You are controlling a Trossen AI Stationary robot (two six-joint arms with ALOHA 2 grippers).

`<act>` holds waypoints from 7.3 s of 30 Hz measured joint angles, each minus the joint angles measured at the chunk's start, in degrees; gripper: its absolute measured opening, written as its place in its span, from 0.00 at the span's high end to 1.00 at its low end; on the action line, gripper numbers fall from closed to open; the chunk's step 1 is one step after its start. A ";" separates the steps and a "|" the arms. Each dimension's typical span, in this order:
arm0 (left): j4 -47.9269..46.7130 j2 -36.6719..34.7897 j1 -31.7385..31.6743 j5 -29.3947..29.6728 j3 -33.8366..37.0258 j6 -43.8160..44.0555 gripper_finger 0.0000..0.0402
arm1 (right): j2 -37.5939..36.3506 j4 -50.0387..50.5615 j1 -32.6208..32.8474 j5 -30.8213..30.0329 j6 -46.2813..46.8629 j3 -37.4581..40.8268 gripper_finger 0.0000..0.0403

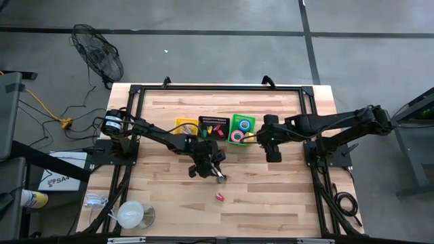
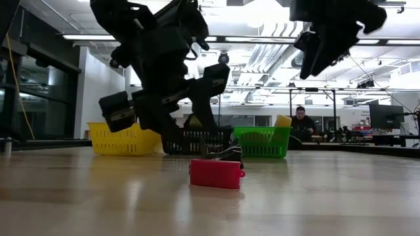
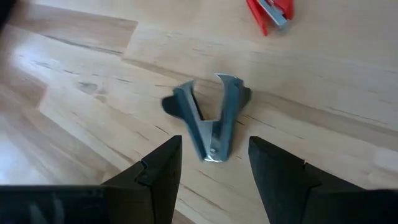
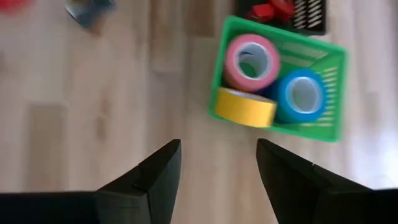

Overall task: Pick and place Stapler, Stapler remover, tape
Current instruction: Put the black staple remover into the yellow bin

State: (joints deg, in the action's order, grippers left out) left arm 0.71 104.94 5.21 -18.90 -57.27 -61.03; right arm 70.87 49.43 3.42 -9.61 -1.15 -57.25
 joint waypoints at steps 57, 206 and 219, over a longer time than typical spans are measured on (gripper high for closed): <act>-18.49 3.84 -2.86 9.16 -15.80 -0.38 0.51 | 0.00 0.89 5.75 6.23 8.22 -0.02 0.50; -54.27 16.78 8.04 18.79 -32.93 126.12 0.55 | -46.14 21.75 11.34 -6.46 -6.33 9.31 0.50; -79.29 16.81 7.47 28.86 -48.29 124.25 0.55 | -46.14 20.46 11.34 -6.77 -7.35 9.31 0.50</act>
State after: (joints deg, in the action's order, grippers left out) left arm -78.58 121.75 12.68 9.96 -105.56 63.22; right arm 24.73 69.89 14.76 -16.38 -8.50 -47.94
